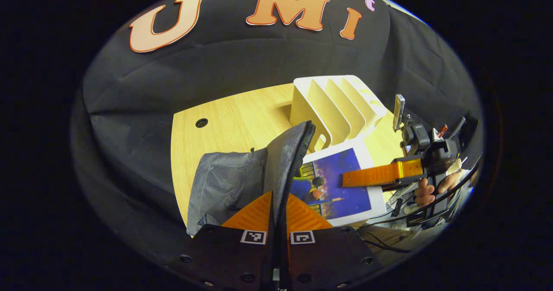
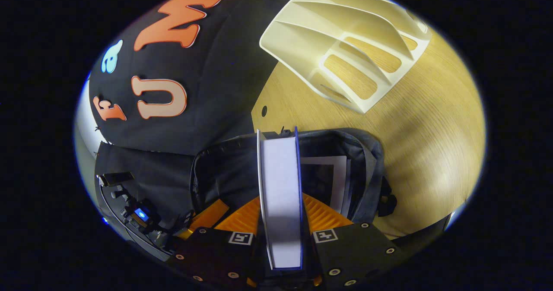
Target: Open the schoolbag, grab two books from the bookshelf and put them into the schoolbag.
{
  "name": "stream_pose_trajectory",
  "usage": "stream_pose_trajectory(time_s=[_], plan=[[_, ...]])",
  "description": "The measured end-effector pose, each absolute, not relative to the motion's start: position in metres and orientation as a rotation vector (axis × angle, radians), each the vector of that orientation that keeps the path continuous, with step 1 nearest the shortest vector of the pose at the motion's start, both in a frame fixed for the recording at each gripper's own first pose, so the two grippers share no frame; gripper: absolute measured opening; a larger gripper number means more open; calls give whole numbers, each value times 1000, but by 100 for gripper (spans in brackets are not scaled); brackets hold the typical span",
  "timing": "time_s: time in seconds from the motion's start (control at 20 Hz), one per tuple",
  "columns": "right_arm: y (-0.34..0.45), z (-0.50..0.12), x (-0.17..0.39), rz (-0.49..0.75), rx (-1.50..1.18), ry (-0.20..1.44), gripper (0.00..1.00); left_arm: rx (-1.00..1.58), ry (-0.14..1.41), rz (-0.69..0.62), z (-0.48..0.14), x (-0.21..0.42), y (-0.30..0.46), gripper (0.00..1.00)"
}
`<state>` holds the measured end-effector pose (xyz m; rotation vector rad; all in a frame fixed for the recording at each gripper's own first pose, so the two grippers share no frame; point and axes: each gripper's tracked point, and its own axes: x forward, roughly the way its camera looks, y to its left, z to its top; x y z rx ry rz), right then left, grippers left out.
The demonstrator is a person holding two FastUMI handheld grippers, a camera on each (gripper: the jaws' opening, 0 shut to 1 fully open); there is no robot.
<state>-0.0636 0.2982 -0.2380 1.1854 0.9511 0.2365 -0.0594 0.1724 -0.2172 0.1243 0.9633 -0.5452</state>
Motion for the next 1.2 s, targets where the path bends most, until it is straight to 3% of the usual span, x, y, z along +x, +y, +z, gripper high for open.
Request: stream_pose_trajectory(time_s=[0.45, 0.7, 0.9, 1.05, 1.1, 1.2], plan=[[337, -257, -40, 260, 1290, 899, 36, 121, 931, -605, -202, -67, 151, 6], [351, -282, -36, 249, 1246, 992, 39, 89, 951, -607, -203, -73, 143, 6], [357, -290, -51, 275, 1141, 1099, 56, 97, 956, -593, -217, -74, 139, 6], [338, -296, -68, 309, 963, 1150, 77, 117, 948, -564, -223, -78, 139, 6], [331, -297, -75, 323, 925, 1159, 89, 100, 959, -549, -226, -81, 135, 6], [308, -294, -82, 327, 890, 1155, 96, 86, 975, -512, -232, -86, 129, 7]])
